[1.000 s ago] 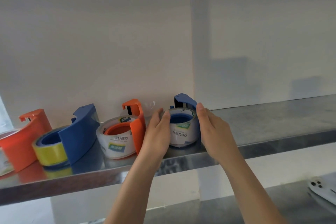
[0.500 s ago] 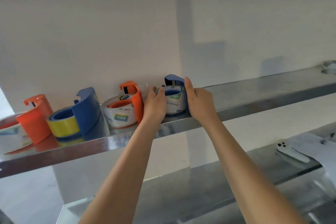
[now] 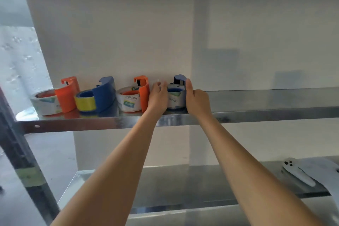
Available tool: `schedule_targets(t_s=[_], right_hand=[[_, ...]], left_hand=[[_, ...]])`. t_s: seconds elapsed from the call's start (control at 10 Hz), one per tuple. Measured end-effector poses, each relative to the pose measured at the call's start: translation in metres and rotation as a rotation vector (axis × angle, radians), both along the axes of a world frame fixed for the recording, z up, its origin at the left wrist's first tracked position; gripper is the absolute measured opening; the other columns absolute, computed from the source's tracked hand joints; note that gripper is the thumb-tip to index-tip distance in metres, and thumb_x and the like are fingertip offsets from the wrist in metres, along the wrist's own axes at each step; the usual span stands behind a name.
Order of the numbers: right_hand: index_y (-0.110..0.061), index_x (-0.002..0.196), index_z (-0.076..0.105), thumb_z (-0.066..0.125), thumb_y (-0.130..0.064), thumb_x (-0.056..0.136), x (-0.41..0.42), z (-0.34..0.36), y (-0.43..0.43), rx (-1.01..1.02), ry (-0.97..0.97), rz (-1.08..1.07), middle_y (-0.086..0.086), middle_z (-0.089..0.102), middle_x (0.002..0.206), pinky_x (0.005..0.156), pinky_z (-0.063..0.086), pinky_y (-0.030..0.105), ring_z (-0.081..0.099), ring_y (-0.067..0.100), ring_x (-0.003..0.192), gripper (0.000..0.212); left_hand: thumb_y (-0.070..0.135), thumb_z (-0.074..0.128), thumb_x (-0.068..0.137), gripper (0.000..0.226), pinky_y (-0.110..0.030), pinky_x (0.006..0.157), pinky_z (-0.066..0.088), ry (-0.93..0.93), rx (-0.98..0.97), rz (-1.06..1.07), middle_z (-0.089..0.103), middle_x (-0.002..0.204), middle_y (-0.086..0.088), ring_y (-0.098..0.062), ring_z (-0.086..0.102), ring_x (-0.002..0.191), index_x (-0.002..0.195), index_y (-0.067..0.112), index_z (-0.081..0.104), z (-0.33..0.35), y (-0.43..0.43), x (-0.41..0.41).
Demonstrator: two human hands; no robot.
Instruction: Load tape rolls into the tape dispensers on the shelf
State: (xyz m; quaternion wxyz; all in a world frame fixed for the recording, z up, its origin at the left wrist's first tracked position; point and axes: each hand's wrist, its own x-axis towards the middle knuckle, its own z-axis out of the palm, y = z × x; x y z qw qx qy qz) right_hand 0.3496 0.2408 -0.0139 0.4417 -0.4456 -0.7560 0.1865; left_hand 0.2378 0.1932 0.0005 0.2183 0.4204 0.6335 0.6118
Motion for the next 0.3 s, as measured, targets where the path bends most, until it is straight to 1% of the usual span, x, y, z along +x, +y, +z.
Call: schedule_targets(t_s=[0.1, 0.2, 0.3], right_hand=[[-0.011, 0.049, 0.042, 0.011, -0.054, 0.098, 0.001, -0.002, -0.001, 0.011, -0.029, 0.025, 0.005, 0.047, 0.049, 0.054, 0.034, 0.03, 0.047, 0.019, 0.051, 0.072], [-0.002, 0.069, 0.058, 0.017, -0.05, 0.099, 0.002, 0.002, -0.01, 0.047, -0.085, 0.018, 0.017, 0.061, 0.07, 0.068, 0.044, 0.036, 0.059, 0.03, 0.074, 0.07], [0.004, 0.135, 0.038, 0.024, -0.053, 0.097, 0.008, -0.004, -0.019, 0.032, -0.173, -0.029, 0.027, 0.044, 0.138, 0.108, 0.031, 0.042, 0.038, 0.039, 0.131, 0.07]], left_hand=[[0.049, 0.035, 0.094, 0.057, -0.039, 0.091, 0.052, 0.021, 0.001, -0.019, 0.055, 0.13, -0.01, -0.025, 0.058, 0.111, 0.142, 0.017, 0.03, -0.004, -0.005, 0.001], [0.064, 0.042, 0.08, 0.075, -0.045, 0.101, 0.045, 0.133, 0.014, -0.032, 0.045, 0.141, -0.012, -0.028, 0.047, 0.126, 0.143, 0.028, 0.024, -0.01, -0.012, 0.004], [0.066, 0.047, 0.079, 0.088, -0.047, 0.113, 0.03, 0.364, -0.007, -0.103, 0.026, 0.153, -0.008, -0.025, 0.027, 0.14, 0.148, 0.027, 0.009, -0.01, -0.031, 0.005]])
